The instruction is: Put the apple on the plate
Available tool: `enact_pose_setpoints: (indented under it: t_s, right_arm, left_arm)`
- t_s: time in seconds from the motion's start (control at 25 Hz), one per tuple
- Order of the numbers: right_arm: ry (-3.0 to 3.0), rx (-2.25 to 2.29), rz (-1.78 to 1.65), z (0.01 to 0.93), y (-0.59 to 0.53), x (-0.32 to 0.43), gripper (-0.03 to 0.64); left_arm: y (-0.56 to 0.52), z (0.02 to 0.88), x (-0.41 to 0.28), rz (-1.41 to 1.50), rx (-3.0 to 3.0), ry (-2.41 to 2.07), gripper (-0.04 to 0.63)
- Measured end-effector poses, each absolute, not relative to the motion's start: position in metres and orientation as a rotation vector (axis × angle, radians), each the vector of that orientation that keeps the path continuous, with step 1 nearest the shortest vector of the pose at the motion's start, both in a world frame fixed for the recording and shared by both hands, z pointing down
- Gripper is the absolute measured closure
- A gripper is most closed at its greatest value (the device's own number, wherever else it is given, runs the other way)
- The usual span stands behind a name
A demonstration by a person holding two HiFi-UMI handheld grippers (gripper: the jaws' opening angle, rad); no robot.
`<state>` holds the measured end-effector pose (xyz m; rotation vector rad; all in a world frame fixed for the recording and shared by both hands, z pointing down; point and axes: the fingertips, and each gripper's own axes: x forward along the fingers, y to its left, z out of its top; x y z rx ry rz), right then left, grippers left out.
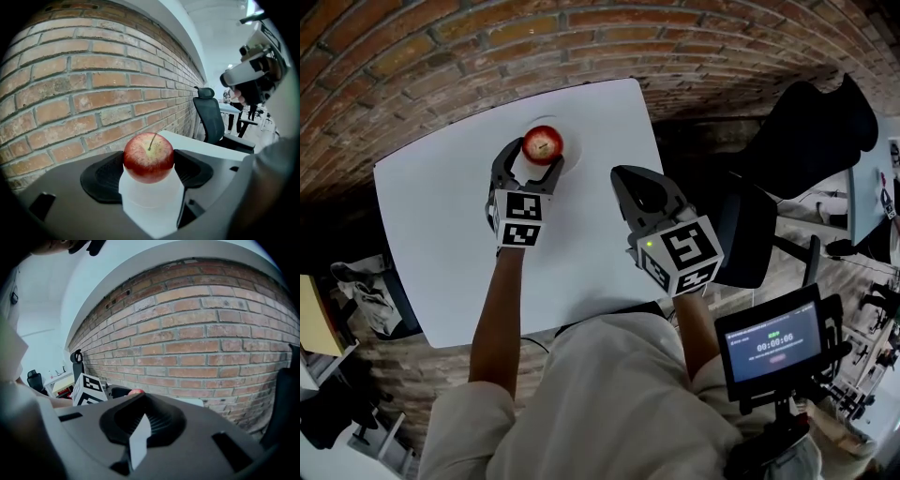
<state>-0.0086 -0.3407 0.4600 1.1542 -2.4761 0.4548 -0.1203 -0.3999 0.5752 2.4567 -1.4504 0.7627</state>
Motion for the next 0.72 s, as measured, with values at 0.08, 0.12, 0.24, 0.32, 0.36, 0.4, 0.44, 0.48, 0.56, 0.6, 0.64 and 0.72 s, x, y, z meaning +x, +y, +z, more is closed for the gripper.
enact_pose_setpoints:
  t_s: [0.08, 0.12, 0.24, 0.32, 0.36, 0.4, 0.44, 0.48, 0.56, 0.6, 0.64, 0.72]
  right_arm:
    - [-2.471, 1.156, 0.466, 0.464, -0.342, -0.007, 0.614]
    - [-2.469, 1.157, 0.471, 0.465, -0.343, -0.007, 0.614]
    - [-2.462, 1.161, 0.48, 0.469, -0.347, -0.005, 0.614]
    - [-2.457, 1.165, 0.486, 0.471, -0.349, -0.003, 0.614]
    - [-2.454, 1.168, 0.49, 0.473, -0.35, -0.002, 0.614]
    - [-2.451, 1.171, 0.494, 0.474, -0.351, 0.0, 0.614]
    - [-2.448, 1.173, 0.497, 0.475, -0.351, 0.001, 0.614]
    - [-2.445, 1.174, 0.5, 0.477, -0.352, 0.002, 0.614]
    - [-2.44, 1.174, 0.505, 0.479, -0.353, 0.003, 0.614]
    - [-2.438, 1.174, 0.508, 0.48, -0.353, 0.004, 0.614]
    - [-2.436, 1.173, 0.511, 0.482, -0.353, 0.004, 0.614]
    - [-2.433, 1.174, 0.516, 0.484, -0.354, 0.004, 0.614]
  left_arm:
    - [-0.405, 0.583, -0.119, 0.778, 2.45, -1.439, 0.25]
    - [-0.407, 0.588, -0.119, 0.788, 2.445, -1.431, 0.25]
    - [-0.413, 0.603, -0.119, 0.821, 2.431, -1.404, 0.25]
    - [-0.415, 0.612, -0.12, 0.841, 2.416, -1.387, 0.25]
    - [-0.415, 0.616, -0.12, 0.85, 2.409, -1.378, 0.25]
    - [-0.416, 0.62, -0.119, 0.857, 2.405, -1.37, 0.25]
    - [-0.417, 0.624, -0.118, 0.862, 2.405, -1.363, 0.25]
    - [-0.418, 0.628, -0.117, 0.869, 2.404, -1.355, 0.25]
    - [-0.42, 0.634, -0.115, 0.886, 2.398, -1.338, 0.249]
    - [-0.42, 0.637, -0.115, 0.894, 2.395, -1.331, 0.25]
    - [-0.42, 0.64, -0.115, 0.901, 2.391, -1.325, 0.25]
    - [-0.42, 0.646, -0.115, 0.913, 2.386, -1.313, 0.249]
